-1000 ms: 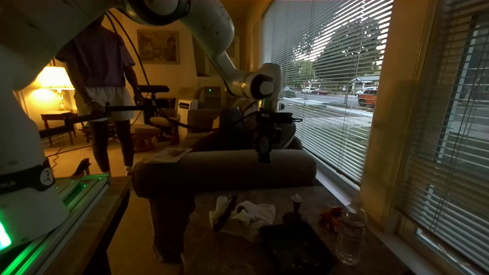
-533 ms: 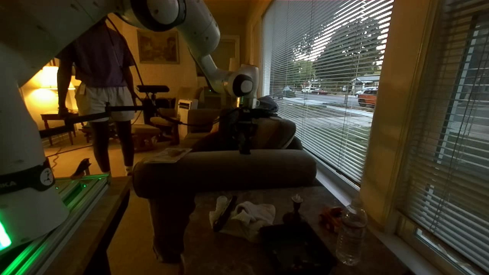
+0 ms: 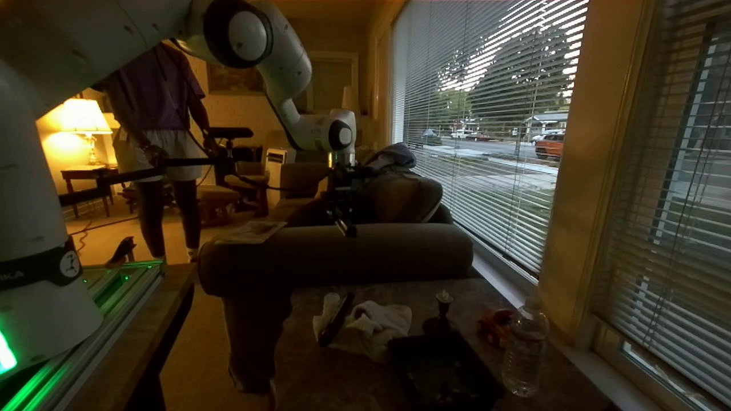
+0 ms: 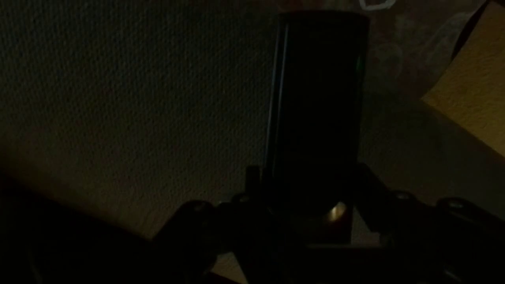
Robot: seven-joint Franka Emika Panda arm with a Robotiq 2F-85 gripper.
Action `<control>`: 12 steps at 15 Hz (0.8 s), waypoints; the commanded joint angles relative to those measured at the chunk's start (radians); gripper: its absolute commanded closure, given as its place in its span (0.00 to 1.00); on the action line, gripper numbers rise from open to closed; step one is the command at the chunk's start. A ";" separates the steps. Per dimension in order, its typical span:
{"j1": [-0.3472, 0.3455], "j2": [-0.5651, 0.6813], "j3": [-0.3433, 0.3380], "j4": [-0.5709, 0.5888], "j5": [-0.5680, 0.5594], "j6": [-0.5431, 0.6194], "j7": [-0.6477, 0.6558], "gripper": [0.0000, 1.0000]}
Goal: Put the black object on the arm rest
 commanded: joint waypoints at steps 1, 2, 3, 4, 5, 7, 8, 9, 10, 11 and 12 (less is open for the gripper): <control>0.080 0.053 -0.037 0.082 -0.100 -0.020 -0.012 0.66; 0.101 0.061 -0.050 0.092 -0.126 -0.018 -0.010 0.66; 0.122 0.070 -0.065 0.104 -0.151 -0.012 -0.006 0.66; 0.135 0.079 -0.073 0.116 -0.164 -0.012 -0.009 0.66; 0.150 0.088 -0.083 0.128 -0.178 -0.008 -0.009 0.66; 0.173 0.104 -0.102 0.149 -0.198 0.001 -0.007 0.66; 0.182 0.108 -0.111 0.157 -0.206 0.004 -0.006 0.28; 0.192 0.111 -0.120 0.163 -0.212 0.002 -0.004 0.13; 0.198 0.109 -0.126 0.166 -0.213 -0.003 -0.003 0.08; 0.203 0.103 -0.129 0.168 -0.210 -0.016 -0.003 0.02; 0.206 0.096 -0.131 0.167 -0.202 -0.029 0.000 0.00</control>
